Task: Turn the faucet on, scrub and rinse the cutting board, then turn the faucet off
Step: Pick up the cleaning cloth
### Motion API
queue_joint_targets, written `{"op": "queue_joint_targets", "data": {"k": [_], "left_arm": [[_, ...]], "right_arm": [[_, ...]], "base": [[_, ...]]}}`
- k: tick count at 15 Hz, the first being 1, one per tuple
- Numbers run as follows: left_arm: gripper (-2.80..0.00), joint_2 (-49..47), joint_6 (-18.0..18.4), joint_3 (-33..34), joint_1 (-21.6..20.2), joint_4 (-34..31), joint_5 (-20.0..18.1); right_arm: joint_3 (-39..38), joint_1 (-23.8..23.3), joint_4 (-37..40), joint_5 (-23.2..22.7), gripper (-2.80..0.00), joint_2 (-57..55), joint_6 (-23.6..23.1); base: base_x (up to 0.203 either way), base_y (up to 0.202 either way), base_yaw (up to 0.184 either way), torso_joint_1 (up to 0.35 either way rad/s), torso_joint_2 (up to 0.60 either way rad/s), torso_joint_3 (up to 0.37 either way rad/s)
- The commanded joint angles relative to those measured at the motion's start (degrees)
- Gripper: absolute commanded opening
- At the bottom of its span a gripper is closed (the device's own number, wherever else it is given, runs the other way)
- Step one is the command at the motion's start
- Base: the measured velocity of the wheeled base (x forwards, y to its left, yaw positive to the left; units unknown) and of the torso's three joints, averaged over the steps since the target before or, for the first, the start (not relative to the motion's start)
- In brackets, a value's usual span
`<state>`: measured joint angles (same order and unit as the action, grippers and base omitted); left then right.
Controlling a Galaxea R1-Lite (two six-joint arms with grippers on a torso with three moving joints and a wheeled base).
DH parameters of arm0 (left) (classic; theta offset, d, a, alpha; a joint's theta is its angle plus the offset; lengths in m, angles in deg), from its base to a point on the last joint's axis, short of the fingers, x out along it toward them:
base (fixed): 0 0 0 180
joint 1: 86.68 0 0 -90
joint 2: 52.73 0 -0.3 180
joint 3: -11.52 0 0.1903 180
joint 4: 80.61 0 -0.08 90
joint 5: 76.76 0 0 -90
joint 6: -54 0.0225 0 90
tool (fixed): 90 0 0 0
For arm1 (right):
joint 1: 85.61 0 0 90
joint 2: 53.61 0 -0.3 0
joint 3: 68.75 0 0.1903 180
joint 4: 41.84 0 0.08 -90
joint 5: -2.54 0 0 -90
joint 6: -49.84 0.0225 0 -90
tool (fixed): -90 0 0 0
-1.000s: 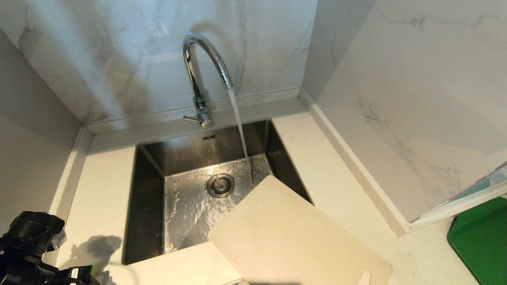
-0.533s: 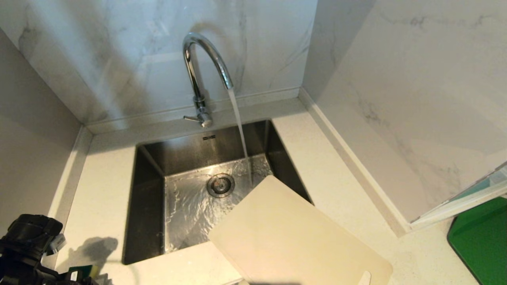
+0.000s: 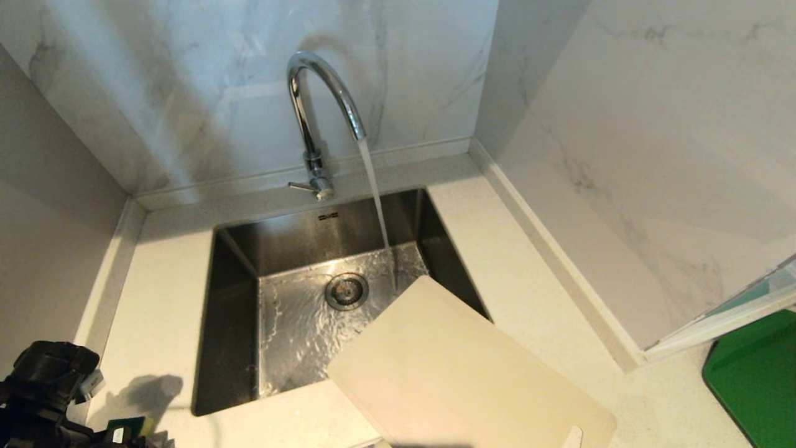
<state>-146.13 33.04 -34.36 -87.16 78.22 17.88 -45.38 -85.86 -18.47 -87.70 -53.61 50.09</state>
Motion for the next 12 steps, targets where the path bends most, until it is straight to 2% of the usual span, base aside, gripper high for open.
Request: {"op": "queue_joint_targets", "data": {"k": [1,6,9,12], "left_arm": [[-2.8,-0.1,0.0,-0.2,0.0,0.5,0.1],[-2.8,0.3,-0.1,-0.2,0.1,0.6,0.0],[-2.8,0.9,-0.5,-0.5,0.2,0.6,-2.6],[-2.8,3.1,-0.5,-1.0,0.8,0.6,-3.2]], "right_arm": [[-0.1,0.0,0.0,0.0,-2.8,0.0,0.0],[-0.1,0.0,0.0,0.0,-2.8,0.0,0.0],[-0.1,-0.1,0.0,0.0,-2.8,0.0,0.0],[-0.1,0.0,0.0,0.0,-2.8,0.0,0.0]], "base": [[0.0,0.0,0.0,0.0,0.0,0.0],[0.0,0.0,0.0,0.0,0.0,0.0],[0.0,0.0,0.0,0.0,0.0,0.0],[0.0,0.0,0.0,0.0,0.0,0.0]]}}
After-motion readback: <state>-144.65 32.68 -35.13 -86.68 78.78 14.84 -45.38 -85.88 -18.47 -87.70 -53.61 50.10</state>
